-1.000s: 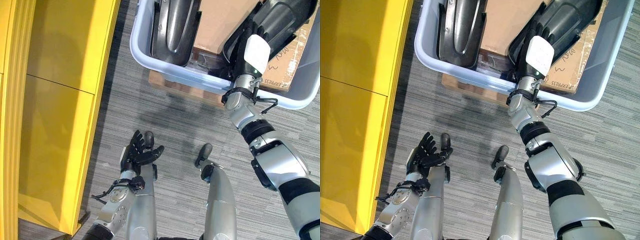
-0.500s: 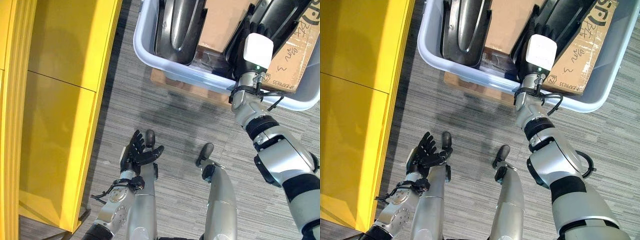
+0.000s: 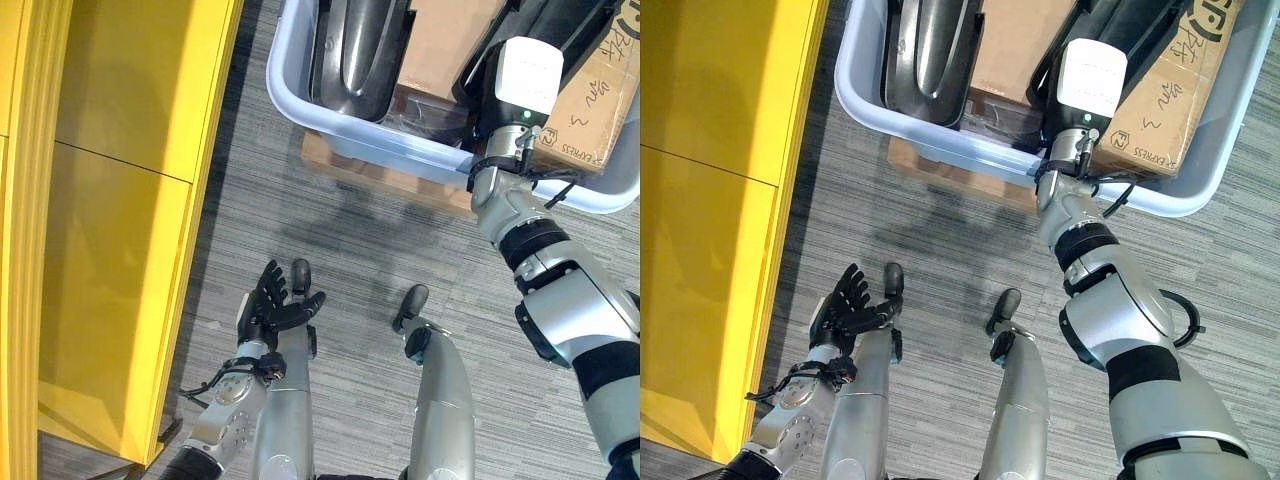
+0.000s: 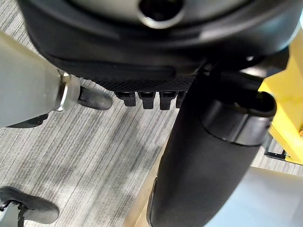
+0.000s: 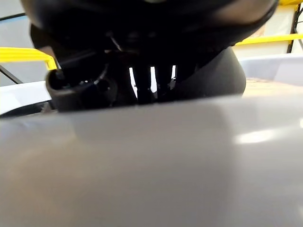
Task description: Move parts from the plastic box to the shelf.
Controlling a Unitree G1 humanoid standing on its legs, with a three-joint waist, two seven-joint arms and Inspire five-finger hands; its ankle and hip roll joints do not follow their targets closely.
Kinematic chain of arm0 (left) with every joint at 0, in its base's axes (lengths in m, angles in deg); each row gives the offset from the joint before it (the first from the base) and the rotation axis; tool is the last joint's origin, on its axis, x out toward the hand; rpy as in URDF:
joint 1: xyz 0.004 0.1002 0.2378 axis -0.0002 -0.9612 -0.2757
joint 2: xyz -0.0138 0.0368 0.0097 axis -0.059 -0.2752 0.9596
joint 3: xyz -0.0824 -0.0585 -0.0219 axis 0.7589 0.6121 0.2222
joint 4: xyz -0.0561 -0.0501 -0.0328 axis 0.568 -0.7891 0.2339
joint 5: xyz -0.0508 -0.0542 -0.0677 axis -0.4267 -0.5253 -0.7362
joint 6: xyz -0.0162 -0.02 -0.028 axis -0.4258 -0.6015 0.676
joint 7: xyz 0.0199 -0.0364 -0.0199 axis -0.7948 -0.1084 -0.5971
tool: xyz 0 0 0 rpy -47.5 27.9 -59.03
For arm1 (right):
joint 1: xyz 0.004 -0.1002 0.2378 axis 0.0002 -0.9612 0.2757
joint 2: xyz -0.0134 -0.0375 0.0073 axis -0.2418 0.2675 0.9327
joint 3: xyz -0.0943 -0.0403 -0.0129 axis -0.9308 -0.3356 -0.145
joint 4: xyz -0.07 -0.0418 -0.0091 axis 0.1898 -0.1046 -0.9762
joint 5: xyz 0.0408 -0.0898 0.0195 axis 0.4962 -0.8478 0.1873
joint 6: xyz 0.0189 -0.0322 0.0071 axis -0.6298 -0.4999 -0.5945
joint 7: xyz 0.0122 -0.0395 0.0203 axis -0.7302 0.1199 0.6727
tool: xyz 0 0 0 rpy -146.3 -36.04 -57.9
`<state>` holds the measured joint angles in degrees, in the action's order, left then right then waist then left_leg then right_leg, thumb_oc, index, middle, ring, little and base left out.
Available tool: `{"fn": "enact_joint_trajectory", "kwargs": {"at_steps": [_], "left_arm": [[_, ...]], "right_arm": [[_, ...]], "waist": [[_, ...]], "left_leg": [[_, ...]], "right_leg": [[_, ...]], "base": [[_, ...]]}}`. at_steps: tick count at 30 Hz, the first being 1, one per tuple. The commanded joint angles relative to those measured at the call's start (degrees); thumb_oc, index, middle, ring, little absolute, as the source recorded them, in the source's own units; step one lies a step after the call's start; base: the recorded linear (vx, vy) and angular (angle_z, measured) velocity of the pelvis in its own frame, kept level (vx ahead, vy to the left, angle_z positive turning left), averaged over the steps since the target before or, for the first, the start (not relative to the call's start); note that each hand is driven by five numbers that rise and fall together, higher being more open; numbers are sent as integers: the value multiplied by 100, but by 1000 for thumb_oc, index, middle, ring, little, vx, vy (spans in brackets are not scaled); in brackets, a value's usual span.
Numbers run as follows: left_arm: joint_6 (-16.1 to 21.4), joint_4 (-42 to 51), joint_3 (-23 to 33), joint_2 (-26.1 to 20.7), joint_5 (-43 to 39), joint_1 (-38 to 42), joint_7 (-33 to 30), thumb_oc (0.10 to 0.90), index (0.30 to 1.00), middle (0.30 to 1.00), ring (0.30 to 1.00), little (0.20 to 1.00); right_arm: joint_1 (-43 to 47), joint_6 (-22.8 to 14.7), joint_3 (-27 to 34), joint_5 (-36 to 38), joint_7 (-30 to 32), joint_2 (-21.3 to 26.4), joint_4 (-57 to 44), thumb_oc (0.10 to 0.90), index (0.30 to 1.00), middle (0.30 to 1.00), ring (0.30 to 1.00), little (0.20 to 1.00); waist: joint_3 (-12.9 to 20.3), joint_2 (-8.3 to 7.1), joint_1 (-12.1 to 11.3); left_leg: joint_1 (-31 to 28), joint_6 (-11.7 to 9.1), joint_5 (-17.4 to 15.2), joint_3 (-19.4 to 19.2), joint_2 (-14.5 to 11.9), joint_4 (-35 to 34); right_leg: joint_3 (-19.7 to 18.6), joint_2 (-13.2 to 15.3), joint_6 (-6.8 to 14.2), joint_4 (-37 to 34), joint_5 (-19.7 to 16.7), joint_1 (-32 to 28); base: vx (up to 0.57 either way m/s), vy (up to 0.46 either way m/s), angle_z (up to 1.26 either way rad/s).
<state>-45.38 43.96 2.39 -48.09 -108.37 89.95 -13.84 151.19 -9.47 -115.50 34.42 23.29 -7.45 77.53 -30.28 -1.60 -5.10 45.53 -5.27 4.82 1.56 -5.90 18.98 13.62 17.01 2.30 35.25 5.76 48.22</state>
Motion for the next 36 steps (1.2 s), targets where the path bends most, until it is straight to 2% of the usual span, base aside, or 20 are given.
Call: {"fn": "enact_joint_trajectory", "kwargs": {"at_steps": [1, 4, 7, 10, 15, 19, 22, 28, 33, 36], "left_arm": [[274, 592, 80, -55, 264, -384, 101, 900, 1000, 1000, 1000, 1000], [279, 593, 126, -67, 287, -374, 126, 900, 1000, 1000, 1000, 1000], [305, 557, 237, -78, 288, -350, 133, 900, 1000, 1000, 1000, 1000], [295, 564, 270, -88, 303, -328, 158, 900, 1000, 1000, 1000, 1000], [263, 581, 407, -151, 296, -375, 358, 900, 1000, 1000, 1000, 1000], [236, 575, 468, -165, 314, -403, 406, 900, 1000, 1000, 1000, 1000], [203, 540, 606, -167, 348, -485, 503, 900, 1000, 1000, 1000, 1000], [132, 514, 809, -164, 413, -776, 725, 900, 1000, 1000, 1000, 1000], [76, 430, 893, -168, 493, -918, 836, 900, 1000, 1000, 1000, 1000], [50, 434, 995, -175, 552, -1052, 933, 900, 1000, 1000, 1000, 1000]], "right_arm": [[-415, 20, -21, 277, -611, 52, 111, 400, 300, 300, 300, 300], [-468, -9, -61, 117, -623, 105, -308, 400, 300, 300, 300, 300], [-565, -152, 181, 123, -608, 293, -1410, 400, 300, 300, 300, 300], [-616, -183, 288, 73, -619, 414, -1829, 400, 300, 300, 300, 300], [-940, -384, 824, -207, -660, 969, -3376, 400, 300, 300, 300, 300], [-1085, -429, 959, -305, -703, 1075, -3669, 400, 300, 300, 300, 300], [-1406, -550, 1236, -438, -820, 1220, -4213, 400, 300, 300, 300, 300], [-2053, -828, 1568, -683, -1104, 1504, -5077, 400, 300, 300, 300, 300], [-2325, -976, 1702, -736, -1262, 1577, -5401, 400, 300, 300, 300, 300], [-2490, -1134, 1772, -670, -1423, 1623, -5668, 400, 300, 300, 300, 300]], "waist": [[49, 122, 46], [49, 54, 69], [49, -101, 113], [49, -149, 132], [49, -290, 176], [49, -291, 192], [80, -290, 215], [500, -244, 318], [780, -217, 354], [1103, -197, 385]], "left_leg": [[-468, 188, -839, 62, 4, 164], [-592, 181, -862, 60, -8, 167], [-945, 175, -926, 74, -44, 169], [-1091, 181, -916, 68, -45, 154], [-1918, 198, -1046, 10, -43, 92], [-2102, 210, -1029, -2, -33, 57], [-2481, 222, -1076, -23, -35, 22], [-2940, 234, -1112, -83, -7, -193], [-3201, 242, -1116, -119, 4, -332], [-3454, 246, -1104, -174, 3, -514]], "right_leg": [[-496, -17, 537, -661, -379, -266], [-506, -28, 543, -669, -376, -392], [-475, -48, 560, -733, -377, -787], [-486, -41, 565, -780, -422, -938], [-493, -53, 625, -949, -384, -1795], [-497, -48, 636, -1006, -420, -1983], [-497, -44, 658, -1092, -408, -2365], [-505, -74, 712, -1365, -410, -2846], [-509, -110, 729, -1529, -418, -3089], [-510, -135, 755, -1712, -420, -3350]], "base": [[0, 0, 0], [0, 0, 0], [7, -11, -1], [0, 0, 0], [39, 3, -6], [25, 11, -8], [54, 7, -6], [72, 3, -6], [56, -9, -8], [63, -36, -3]]}}
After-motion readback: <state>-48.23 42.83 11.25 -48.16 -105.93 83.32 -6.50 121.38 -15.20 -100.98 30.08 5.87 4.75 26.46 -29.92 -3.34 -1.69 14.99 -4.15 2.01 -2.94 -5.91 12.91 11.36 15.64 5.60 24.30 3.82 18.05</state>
